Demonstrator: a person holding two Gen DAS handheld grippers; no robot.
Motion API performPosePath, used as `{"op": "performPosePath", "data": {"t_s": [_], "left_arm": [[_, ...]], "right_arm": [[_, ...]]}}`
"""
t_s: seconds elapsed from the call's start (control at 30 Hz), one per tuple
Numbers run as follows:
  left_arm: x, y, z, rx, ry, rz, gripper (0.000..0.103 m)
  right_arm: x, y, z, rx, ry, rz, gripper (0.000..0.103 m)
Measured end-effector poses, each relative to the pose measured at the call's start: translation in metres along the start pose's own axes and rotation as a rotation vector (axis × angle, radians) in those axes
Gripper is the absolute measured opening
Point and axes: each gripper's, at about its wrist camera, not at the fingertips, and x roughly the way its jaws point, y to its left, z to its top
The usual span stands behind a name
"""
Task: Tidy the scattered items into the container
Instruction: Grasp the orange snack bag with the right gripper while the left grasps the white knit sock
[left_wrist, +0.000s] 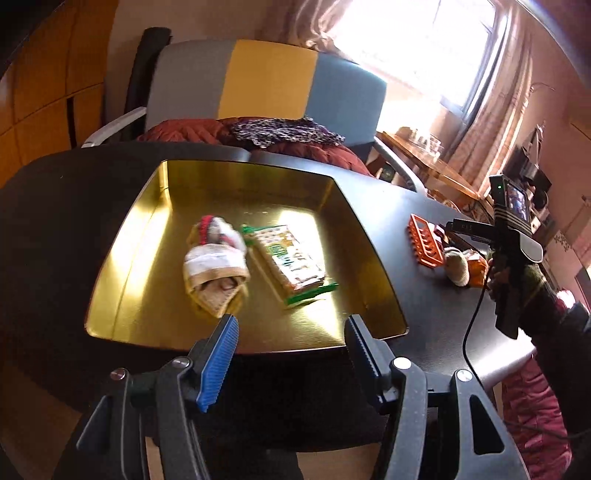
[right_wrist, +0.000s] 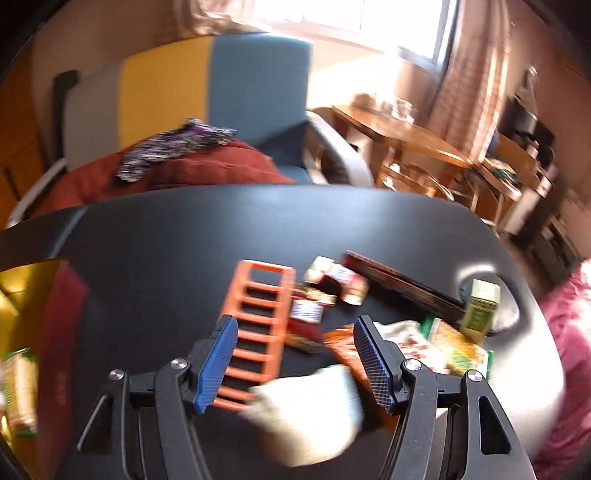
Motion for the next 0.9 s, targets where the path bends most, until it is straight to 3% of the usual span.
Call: {"op": "performPosePath", "data": {"t_s": [0.1, 0.2, 0.53, 0.77, 0.9], "left_arm": [[0.005, -0.022, 0.007, 0.053, 0.003, -0.035, 0.061], [0.011, -0.046, 0.013, 0.104, 0.007, -0.081, 0.061], [0.04, -0.134, 0.022, 0.271, 0.069, -0.243, 0.061], [0.072, -0.169, 0.026, 0.272, 0.164, -0.301, 0.061], [0.088, -0.185, 0.026, 0.265, 0.204, -0.316, 0.061]], "right_arm": [[0.022, -0.028, -0.002, -0.011, 0.059, -0.045, 0.067], [0.027, -0.042, -0.01, -0.055, 0.07, -0.047, 0.074], [-0.022, -0.049, -0.068, -0.165, 0.052, 0.104, 0.077], [-0.063, -0.08, -0.108, -0.039, 0.003, 0.234, 0.075], [-0.082, -0.109, -0.13, 0.058, -0.037, 0.25, 0.075]]}}
